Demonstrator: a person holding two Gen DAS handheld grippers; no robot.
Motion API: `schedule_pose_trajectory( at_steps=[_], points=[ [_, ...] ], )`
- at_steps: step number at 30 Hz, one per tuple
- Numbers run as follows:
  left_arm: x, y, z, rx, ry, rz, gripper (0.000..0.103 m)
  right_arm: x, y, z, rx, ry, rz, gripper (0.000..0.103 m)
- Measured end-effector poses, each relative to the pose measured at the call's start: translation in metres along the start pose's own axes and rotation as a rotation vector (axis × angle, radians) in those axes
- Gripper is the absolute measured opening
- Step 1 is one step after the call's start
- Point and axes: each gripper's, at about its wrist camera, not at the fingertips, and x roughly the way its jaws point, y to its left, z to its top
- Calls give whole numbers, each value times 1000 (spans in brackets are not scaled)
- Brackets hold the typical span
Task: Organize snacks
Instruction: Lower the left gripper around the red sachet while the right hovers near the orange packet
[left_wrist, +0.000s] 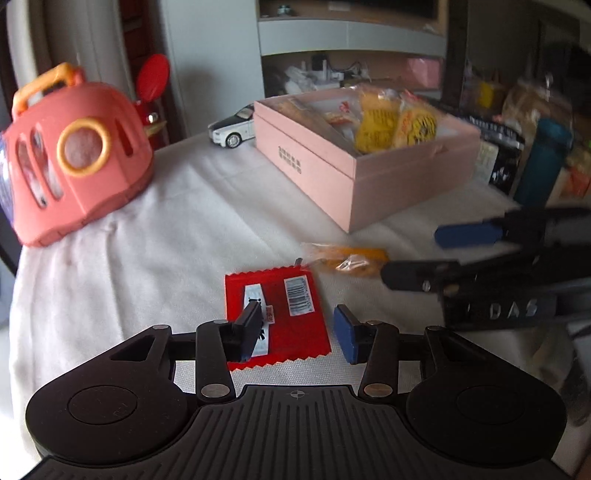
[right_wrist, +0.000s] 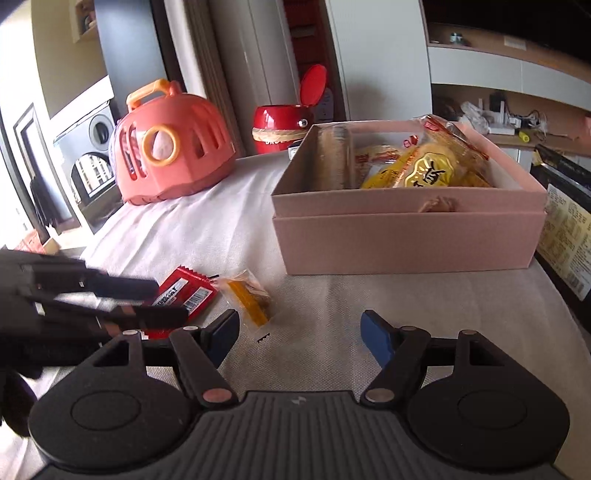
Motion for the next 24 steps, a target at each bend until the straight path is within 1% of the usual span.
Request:
schedule_pose_trajectory(
  at_steps=[2, 4, 6, 8, 9, 12, 13, 15, 19, 24],
  points=[
    [1, -6, -1, 30, 1, 11, 54, 0, -1, 0, 11, -2, 0, 73],
    [0, -5, -1, 24, 0, -1, 56, -1, -2, -1, 19, -4, 4, 73],
    [0, 0, -1, -4, -4, -27, 57, -2, -4, -1, 25, -6, 3, 73],
    [-3, 8, -2, -56, -14, -50, 56, -3, -5, -2, 33, -8, 3, 73],
    [-4, 12, -2, -77, -20, -48, 56, -3, -6, -2, 38, -9, 4, 73],
    [-3, 17, -1, -91, -24, 22, 55, -3, -8, -2, 51, -12, 3, 73],
    [-1, 19, -1, -98, -17, 28, 57, -4, -9, -3, 56, -13, 6, 73],
    [0, 22, -1, -113, -17, 28, 57, -5, -11, -3, 67, -15, 13, 73],
    [3, 22, -2, -111, -22, 29, 58, -6, -16, -4, 93, -21, 28, 73],
    [3, 30, -3, -161, -31, 0, 60, -7, -20, -4, 125, -28, 50, 75]
  ],
)
